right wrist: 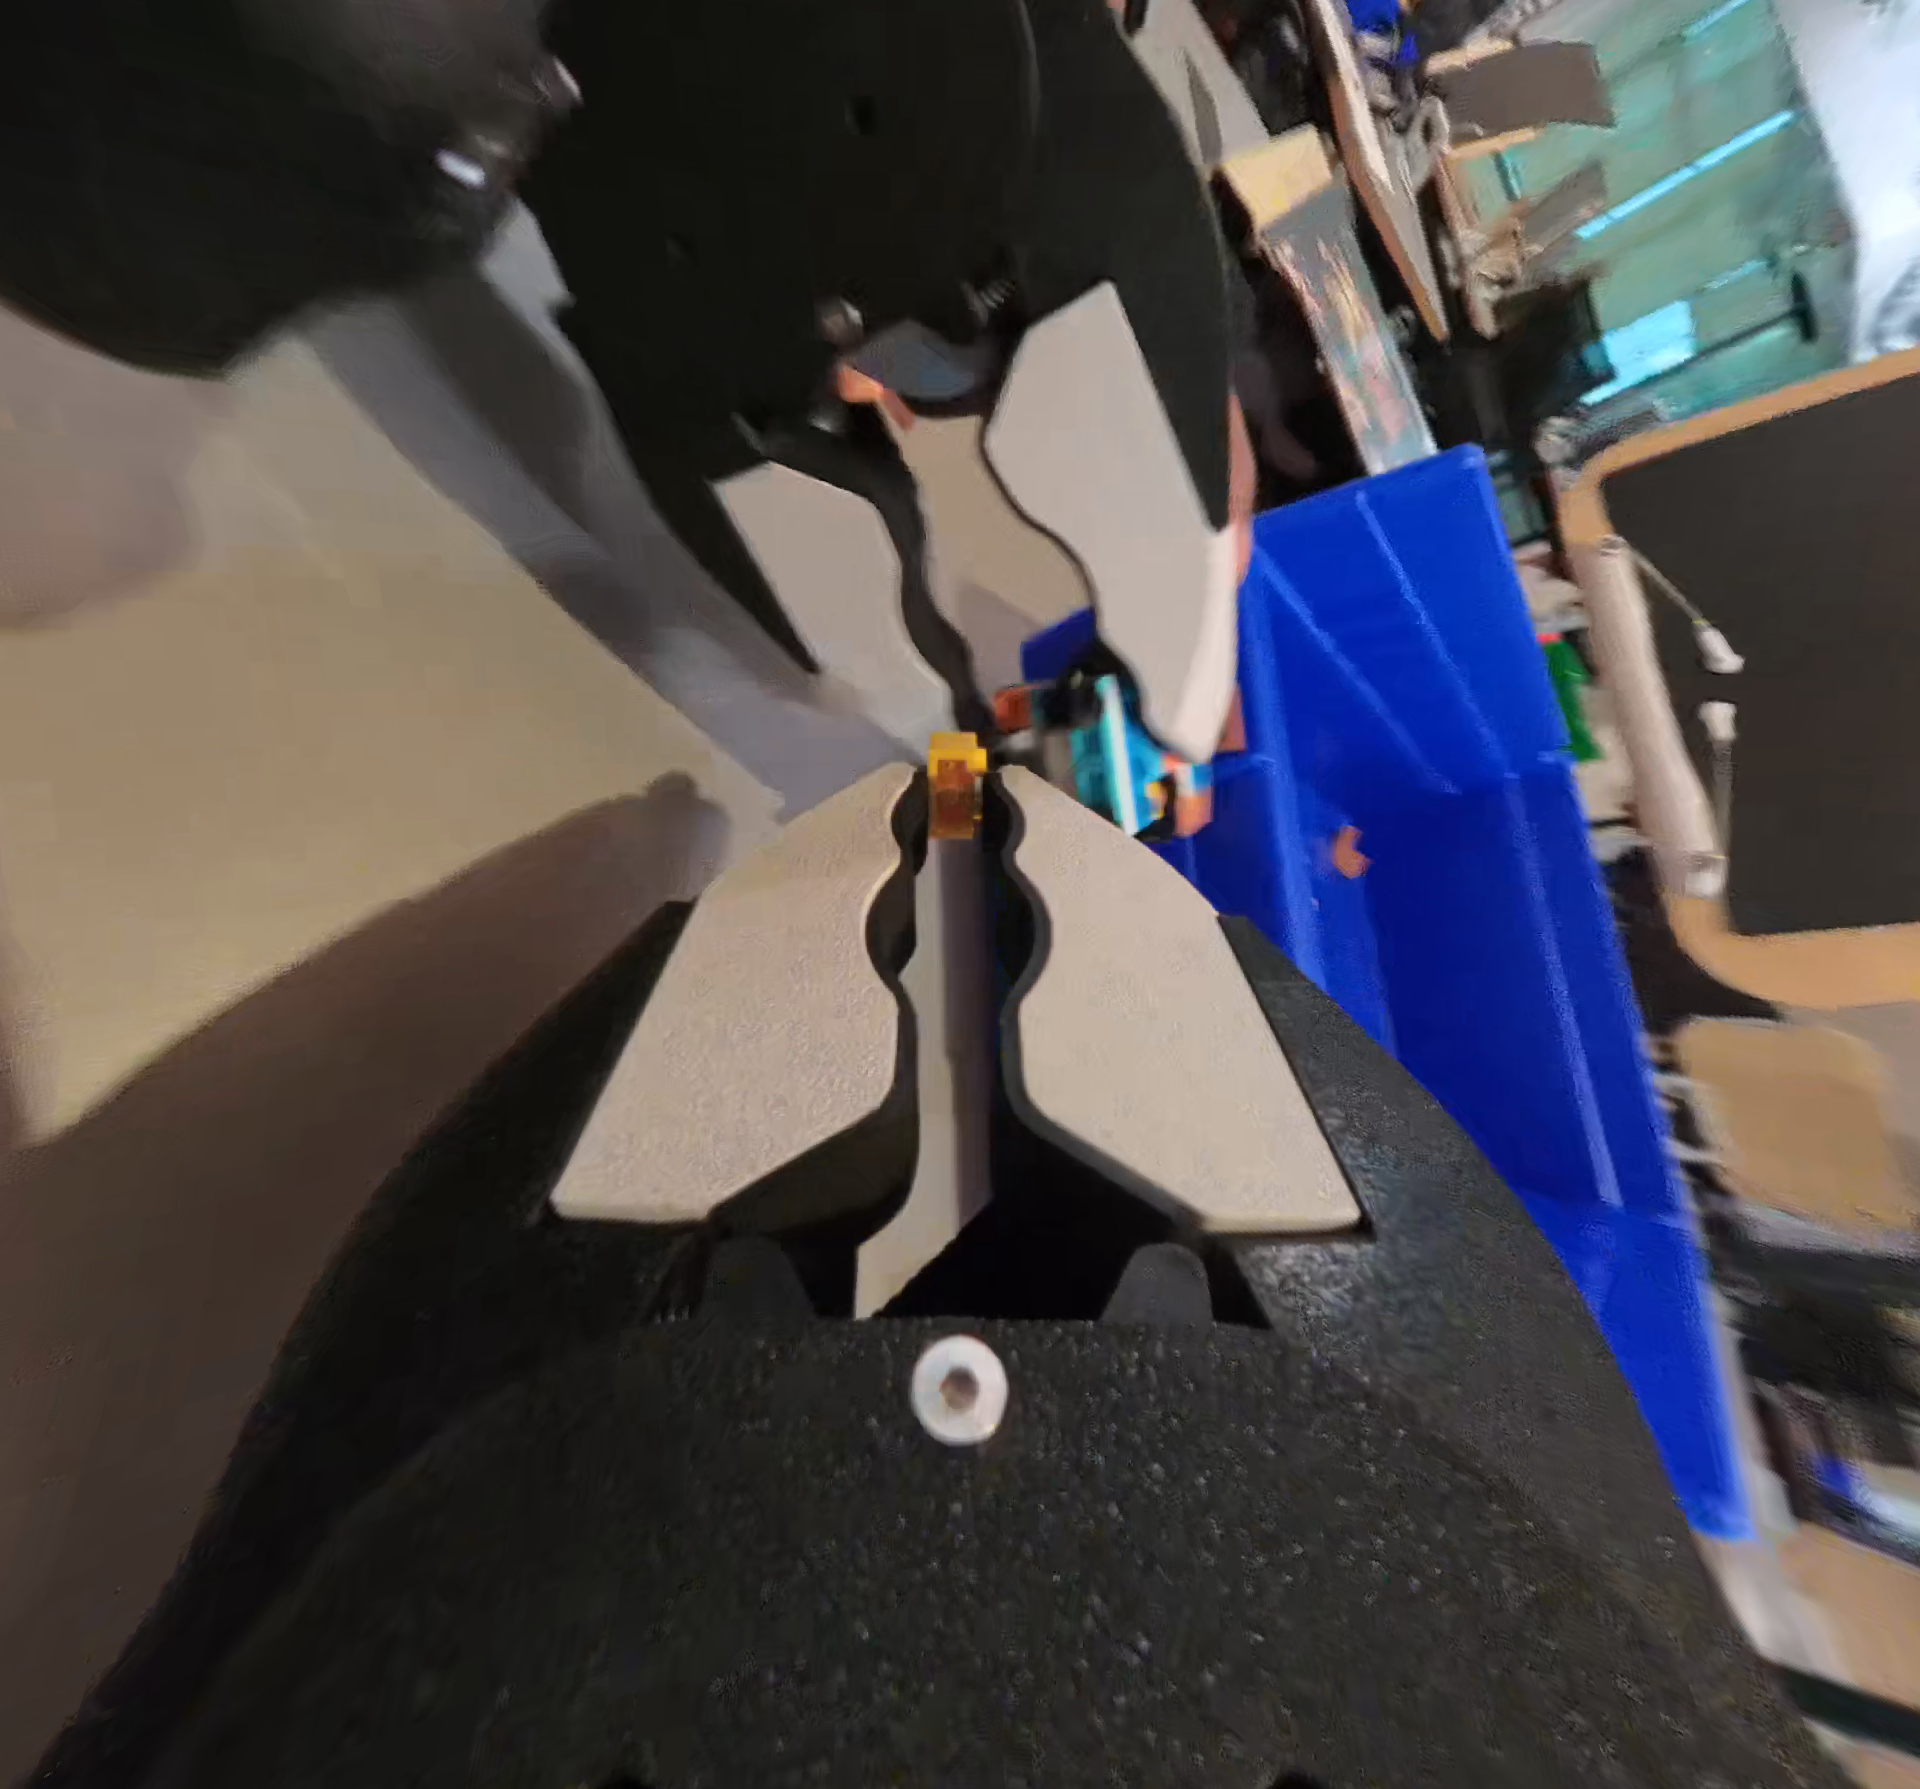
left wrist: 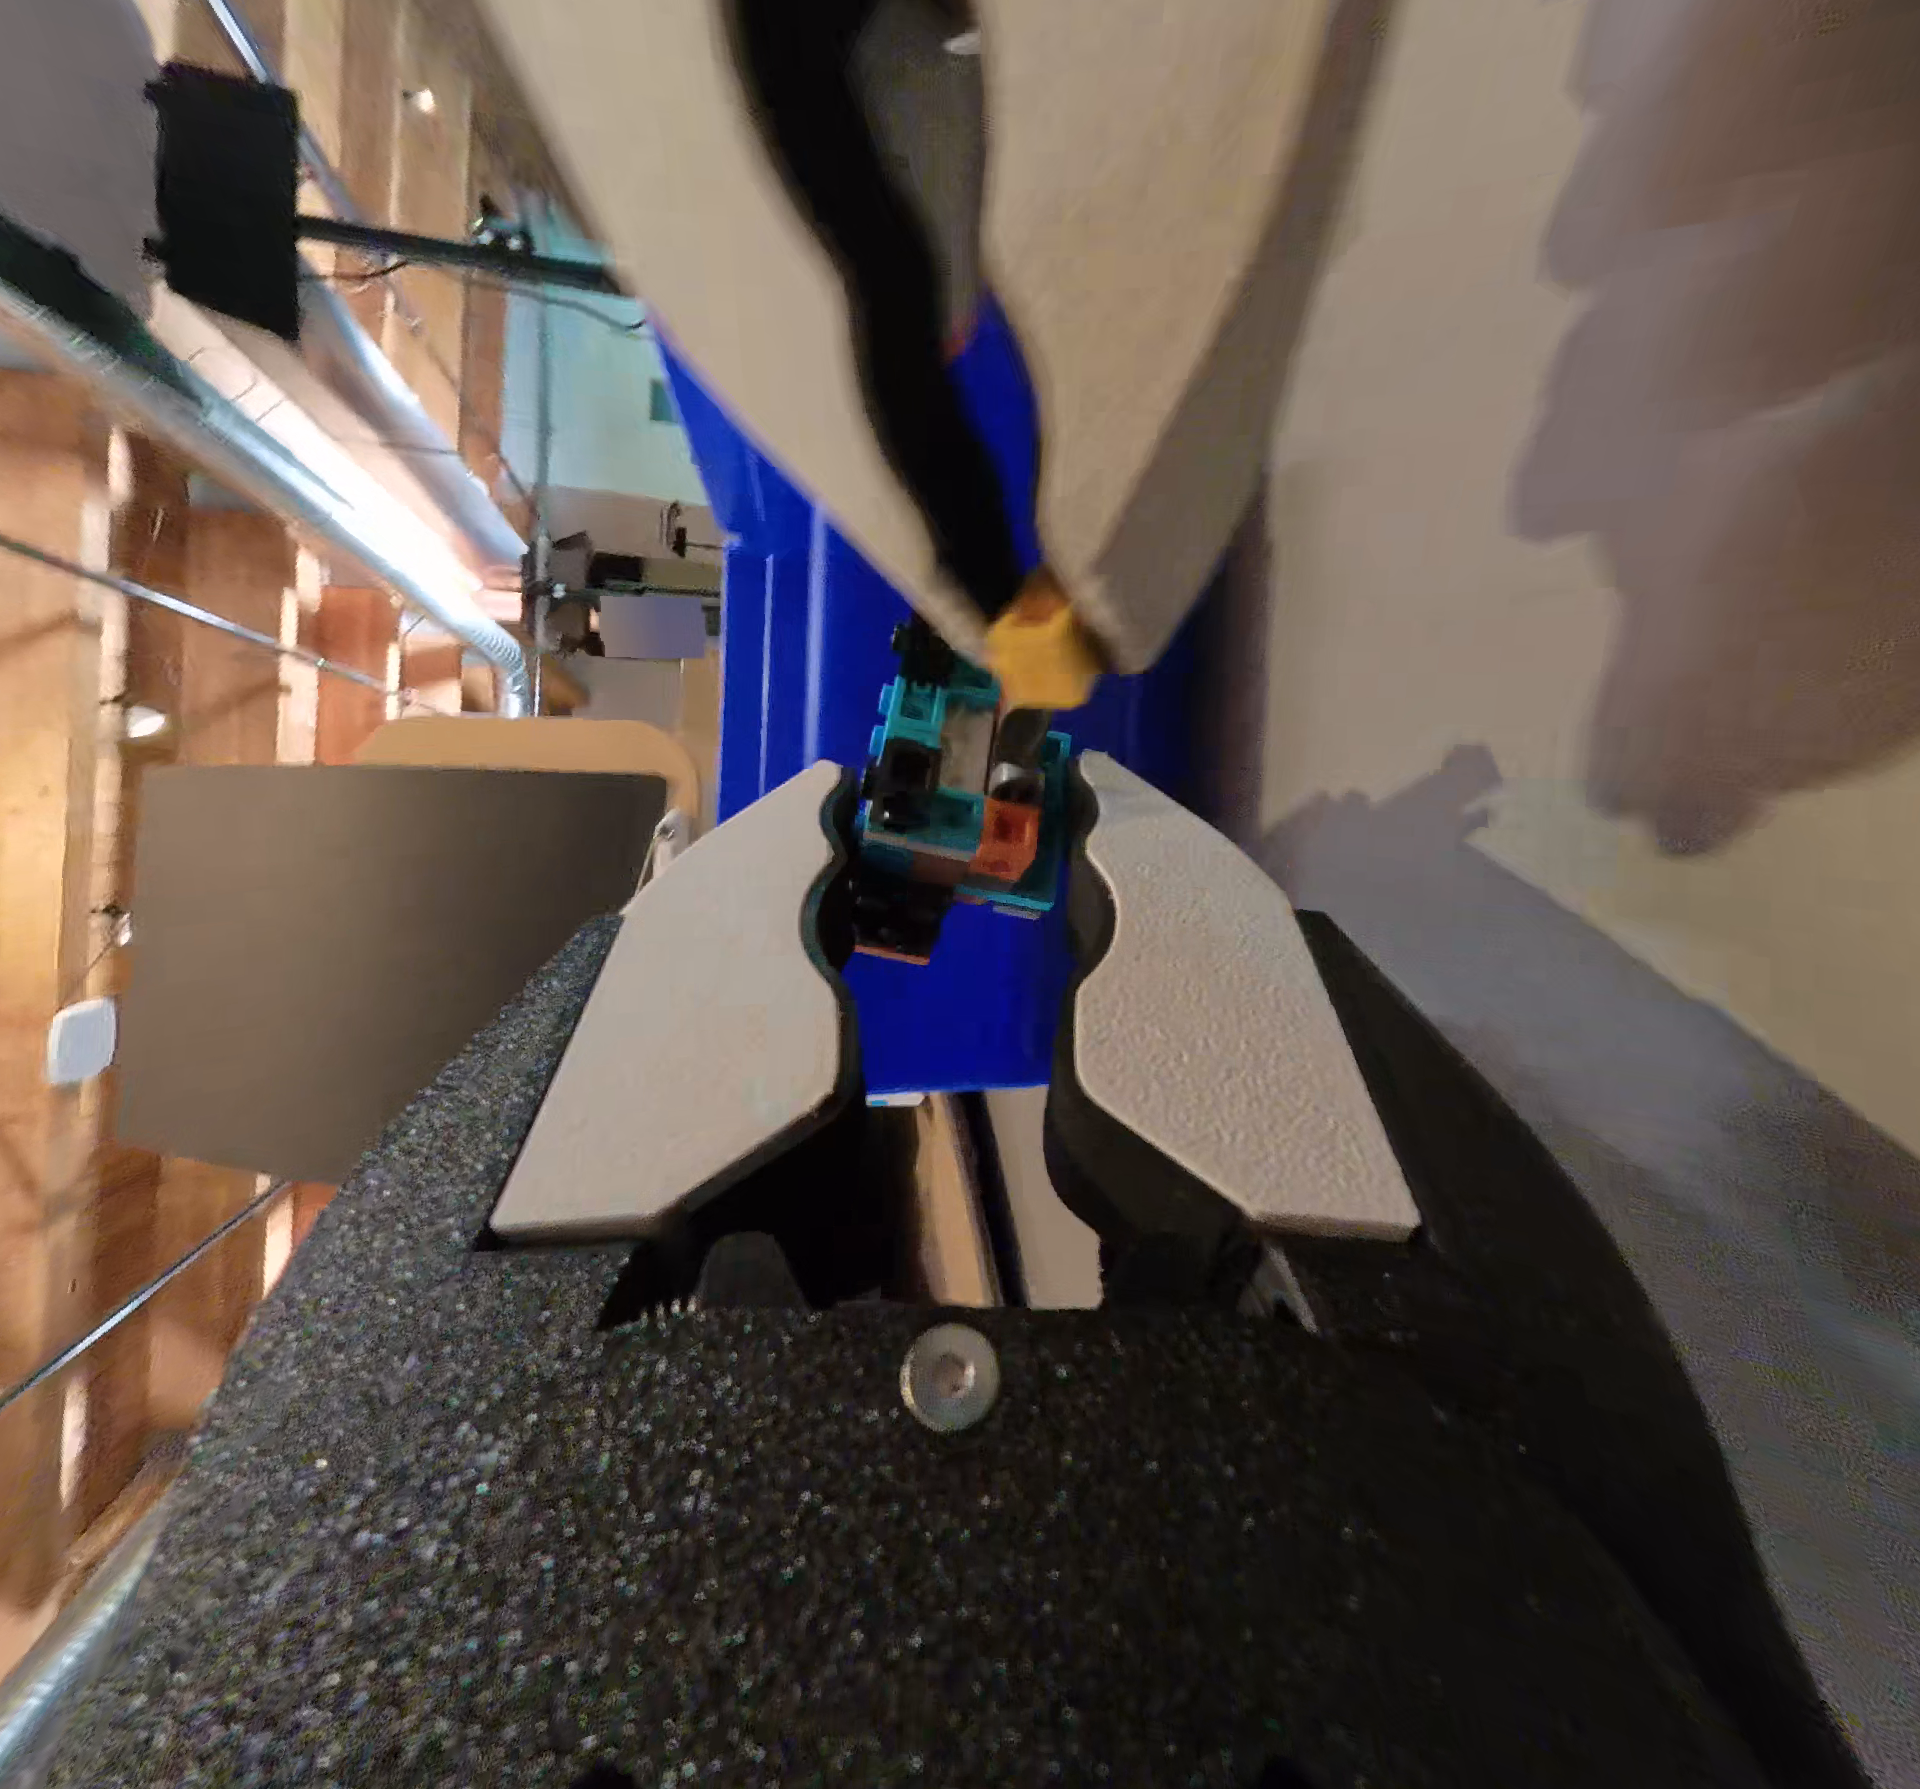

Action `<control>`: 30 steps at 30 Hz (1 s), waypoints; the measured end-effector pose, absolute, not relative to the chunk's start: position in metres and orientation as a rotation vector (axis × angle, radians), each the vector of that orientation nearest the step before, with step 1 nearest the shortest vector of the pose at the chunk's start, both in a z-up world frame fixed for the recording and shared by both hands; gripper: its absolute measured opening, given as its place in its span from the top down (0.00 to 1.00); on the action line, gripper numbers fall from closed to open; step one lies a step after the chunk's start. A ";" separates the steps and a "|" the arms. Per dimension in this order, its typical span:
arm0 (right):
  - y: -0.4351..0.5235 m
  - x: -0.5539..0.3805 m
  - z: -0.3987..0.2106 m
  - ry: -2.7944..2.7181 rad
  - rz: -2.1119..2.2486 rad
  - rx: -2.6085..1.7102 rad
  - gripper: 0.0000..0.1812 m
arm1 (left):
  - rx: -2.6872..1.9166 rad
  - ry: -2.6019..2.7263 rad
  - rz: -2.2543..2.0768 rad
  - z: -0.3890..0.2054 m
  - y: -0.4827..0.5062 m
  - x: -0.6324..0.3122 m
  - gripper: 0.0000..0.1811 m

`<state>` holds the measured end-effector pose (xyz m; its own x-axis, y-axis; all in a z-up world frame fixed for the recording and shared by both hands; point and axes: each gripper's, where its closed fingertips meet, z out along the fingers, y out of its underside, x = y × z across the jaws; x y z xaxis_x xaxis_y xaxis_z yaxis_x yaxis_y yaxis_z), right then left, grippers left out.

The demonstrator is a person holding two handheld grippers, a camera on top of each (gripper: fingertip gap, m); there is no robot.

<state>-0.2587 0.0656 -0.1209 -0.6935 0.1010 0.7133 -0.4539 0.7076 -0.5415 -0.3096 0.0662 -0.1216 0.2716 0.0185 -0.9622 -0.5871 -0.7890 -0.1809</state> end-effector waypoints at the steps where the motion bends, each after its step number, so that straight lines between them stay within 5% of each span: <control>1: 0.065 -0.257 -0.120 -2.159 0.988 0.241 0.95 | -2.010 0.488 1.537 -0.116 0.064 -0.311 0.79; 14: 0.086 -0.261 -0.061 -1.816 1.315 0.122 0.95 | -2.321 0.563 0.905 -0.186 0.069 -0.277 0.79; 24: 0.102 -0.305 -0.028 -1.549 1.034 -0.047 0.95 | -2.276 0.504 0.867 -0.179 0.076 -0.274 0.80; 27: 0.117 -0.352 -0.028 -1.584 0.845 -0.284 0.78 | -2.239 0.461 0.866 -0.172 0.077 -0.275 0.80; 30: 0.109 -0.355 -0.036 -1.624 0.957 -0.345 0.77 | -2.182 0.388 0.876 -0.158 0.074 -0.280 0.80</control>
